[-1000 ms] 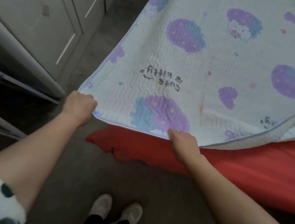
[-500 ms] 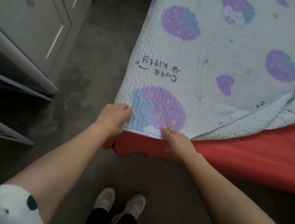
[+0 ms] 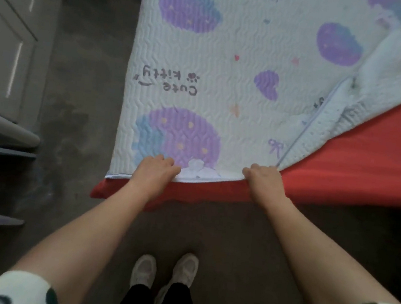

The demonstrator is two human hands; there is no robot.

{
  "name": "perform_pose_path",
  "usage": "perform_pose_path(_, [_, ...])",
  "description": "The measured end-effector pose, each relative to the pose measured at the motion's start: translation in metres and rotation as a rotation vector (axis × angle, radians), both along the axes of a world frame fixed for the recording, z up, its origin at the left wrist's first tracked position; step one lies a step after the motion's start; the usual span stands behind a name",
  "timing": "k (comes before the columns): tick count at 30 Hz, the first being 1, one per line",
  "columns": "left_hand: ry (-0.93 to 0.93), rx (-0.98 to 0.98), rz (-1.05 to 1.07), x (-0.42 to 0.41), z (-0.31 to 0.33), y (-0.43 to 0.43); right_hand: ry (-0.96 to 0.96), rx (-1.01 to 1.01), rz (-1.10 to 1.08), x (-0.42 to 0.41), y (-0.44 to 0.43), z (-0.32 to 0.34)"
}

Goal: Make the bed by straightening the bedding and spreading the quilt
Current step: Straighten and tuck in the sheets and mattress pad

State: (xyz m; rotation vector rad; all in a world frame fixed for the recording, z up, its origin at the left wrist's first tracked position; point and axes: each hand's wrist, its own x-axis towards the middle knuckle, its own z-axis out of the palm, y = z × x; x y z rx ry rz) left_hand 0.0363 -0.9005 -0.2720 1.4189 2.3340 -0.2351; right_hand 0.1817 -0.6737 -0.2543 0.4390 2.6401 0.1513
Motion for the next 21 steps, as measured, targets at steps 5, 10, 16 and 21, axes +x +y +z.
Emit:
perform_pose_path(5, [-0.037, -0.133, -0.003, -0.001, 0.016, 0.020, -0.092, -0.087, -0.079, 0.016, 0.002, 0.006])
perform_pose_path(10, [-0.085, -0.064, -0.005, 0.007, 0.025, 0.054, -0.005, -0.140, -0.088, 0.023, 0.016, 0.016])
perform_pose_path(16, [-0.199, 0.013, 0.061, 0.027, 0.036, 0.118, 0.089, -0.100, -0.141, 0.033, 0.052, 0.036])
perform_pose_path(21, [-0.286, 0.133, 0.127, 0.047, 0.031, 0.190, 0.199, -0.072, -0.176, 0.043, 0.111, 0.043])
